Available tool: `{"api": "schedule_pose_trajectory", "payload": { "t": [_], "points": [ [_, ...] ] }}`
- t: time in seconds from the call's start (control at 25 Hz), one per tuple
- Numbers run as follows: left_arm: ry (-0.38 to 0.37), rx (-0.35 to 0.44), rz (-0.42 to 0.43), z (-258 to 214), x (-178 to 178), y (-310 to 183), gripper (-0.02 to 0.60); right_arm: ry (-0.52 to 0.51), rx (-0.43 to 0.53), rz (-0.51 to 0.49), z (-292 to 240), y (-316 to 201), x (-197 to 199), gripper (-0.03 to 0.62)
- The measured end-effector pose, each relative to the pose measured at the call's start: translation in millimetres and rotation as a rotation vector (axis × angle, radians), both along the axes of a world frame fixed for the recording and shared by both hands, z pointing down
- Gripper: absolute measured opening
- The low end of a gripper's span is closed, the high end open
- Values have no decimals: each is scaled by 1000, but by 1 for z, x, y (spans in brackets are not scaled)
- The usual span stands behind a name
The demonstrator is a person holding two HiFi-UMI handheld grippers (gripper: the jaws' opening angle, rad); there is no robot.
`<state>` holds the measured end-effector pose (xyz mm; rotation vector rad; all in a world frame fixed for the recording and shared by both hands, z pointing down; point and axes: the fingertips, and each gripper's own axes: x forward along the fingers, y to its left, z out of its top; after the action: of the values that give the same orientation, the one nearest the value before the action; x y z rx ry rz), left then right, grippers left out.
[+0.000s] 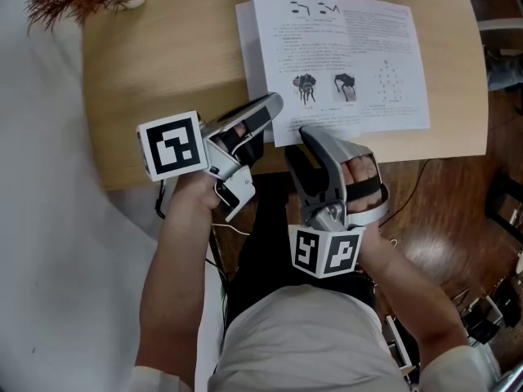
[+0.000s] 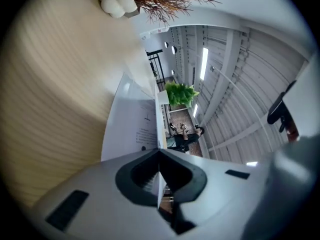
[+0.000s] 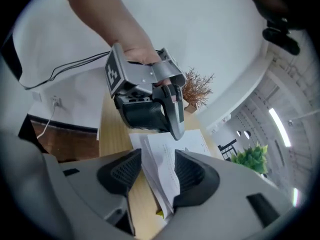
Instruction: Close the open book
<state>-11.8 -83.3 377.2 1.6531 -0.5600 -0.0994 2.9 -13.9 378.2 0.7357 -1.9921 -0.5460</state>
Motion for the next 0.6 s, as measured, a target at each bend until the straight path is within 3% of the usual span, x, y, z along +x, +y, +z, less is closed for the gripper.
{"api": "schedule_pose_trajectory", "payload": {
  "t": [0.12,0.24,0.32,0.6],
  "points": [
    [41,-26,-12,-3,1,0,-2,35,31,-13,5,0,0,207],
    [42,-32,-22,-2,1,1,-2,-8,50,-16,-2,-1,-2,204],
    [36,-36,-31,-1,0,1,-2,-29,60,-22,-7,0,-4,135],
    [-5,9,-26,-4,0,-1,-2,-83,84,-19,-17,8,-7,17]
  ]
}}
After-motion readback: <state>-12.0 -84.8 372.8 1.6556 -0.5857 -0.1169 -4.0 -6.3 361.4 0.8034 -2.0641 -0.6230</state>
